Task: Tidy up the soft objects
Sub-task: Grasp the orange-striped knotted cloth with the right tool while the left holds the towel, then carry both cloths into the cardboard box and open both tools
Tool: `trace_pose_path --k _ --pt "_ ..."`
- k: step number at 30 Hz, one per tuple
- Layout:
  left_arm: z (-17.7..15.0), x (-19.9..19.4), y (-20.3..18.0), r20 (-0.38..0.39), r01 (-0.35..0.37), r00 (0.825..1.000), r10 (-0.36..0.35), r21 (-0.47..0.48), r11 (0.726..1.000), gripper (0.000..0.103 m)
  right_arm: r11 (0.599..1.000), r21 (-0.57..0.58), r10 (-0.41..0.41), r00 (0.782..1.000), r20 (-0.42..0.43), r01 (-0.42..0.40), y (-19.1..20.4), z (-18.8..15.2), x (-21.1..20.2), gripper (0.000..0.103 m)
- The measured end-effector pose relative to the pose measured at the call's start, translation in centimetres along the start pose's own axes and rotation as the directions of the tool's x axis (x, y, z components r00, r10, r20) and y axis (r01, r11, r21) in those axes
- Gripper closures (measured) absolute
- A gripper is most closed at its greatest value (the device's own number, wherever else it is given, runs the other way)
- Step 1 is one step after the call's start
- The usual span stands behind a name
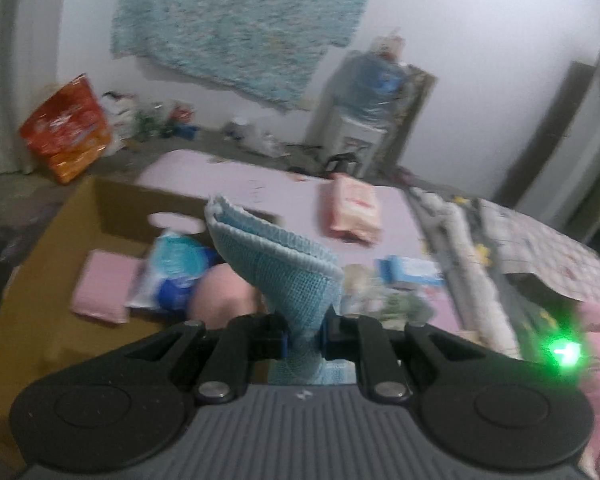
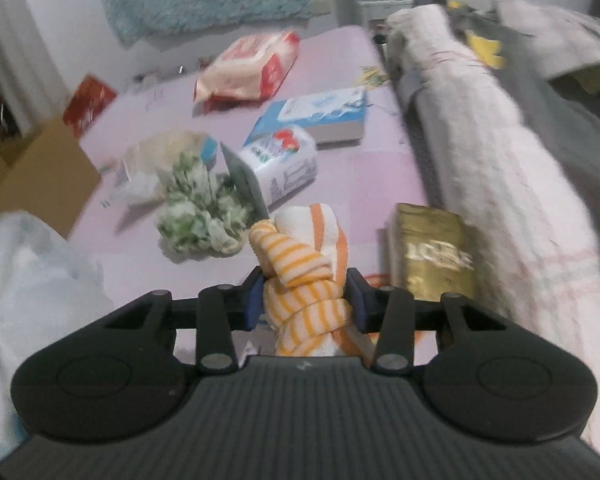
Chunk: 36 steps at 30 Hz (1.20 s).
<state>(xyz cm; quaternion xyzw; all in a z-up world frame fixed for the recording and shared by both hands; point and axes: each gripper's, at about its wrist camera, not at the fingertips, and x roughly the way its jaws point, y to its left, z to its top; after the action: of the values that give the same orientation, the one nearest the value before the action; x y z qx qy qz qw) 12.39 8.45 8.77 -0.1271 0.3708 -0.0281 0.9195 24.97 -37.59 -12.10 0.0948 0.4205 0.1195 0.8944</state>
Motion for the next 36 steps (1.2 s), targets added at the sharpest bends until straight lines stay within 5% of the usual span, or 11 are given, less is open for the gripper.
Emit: trace_pose_path --k 5,9,13,15,20,23,28,36 --pt "-0.4 1.1 5.6 -0.032 -0.072 0.997 0.071 -0.041 0.997 0.089 0.994 0.075 0.067 0.993 0.094 -0.074 0.5 0.3 -6.7 0.062" --pt "-0.9 2.4 9.2 -0.074 -0.133 0.989 0.130 -0.045 0.990 0.089 0.963 0.087 0.244 0.960 0.136 -0.257 3.9 1.6 -10.6 0.062" --pt "-1.2 3.4 11.5 -0.105 -0.221 0.969 0.222 0.020 0.975 0.088 0.888 0.064 0.449 0.889 0.094 -0.455 10.4 2.8 -10.8 0.062" --pt "-1.5 4.0 12.2 -0.124 -0.268 0.954 0.274 0.064 0.961 0.088 0.831 0.078 0.550 0.834 0.040 -0.551 14.5 3.2 -9.4 0.062" --pt "-2.4 6.4 13.3 -0.157 -0.372 0.901 0.405 0.201 0.906 0.088 0.748 0.133 0.663 0.740 -0.113 -0.650 24.9 4.0 -4.2 0.062" --pt "-2.7 7.1 13.9 -0.175 -0.392 0.882 0.437 0.243 0.887 0.088 0.745 0.147 0.667 0.724 -0.177 -0.651 30.4 4.2 -1.4 0.062" --pt "-3.1 7.6 15.2 -0.189 -0.429 0.854 0.484 0.270 0.862 0.087 0.778 0.205 0.628 0.727 -0.278 -0.594 36.7 4.1 3.7 0.061" --pt "-2.8 8.4 16.3 -0.190 -0.440 0.852 0.488 0.246 0.864 0.086 0.837 0.284 0.546 0.751 -0.371 -0.468 40.3 1.5 10.4 0.060"
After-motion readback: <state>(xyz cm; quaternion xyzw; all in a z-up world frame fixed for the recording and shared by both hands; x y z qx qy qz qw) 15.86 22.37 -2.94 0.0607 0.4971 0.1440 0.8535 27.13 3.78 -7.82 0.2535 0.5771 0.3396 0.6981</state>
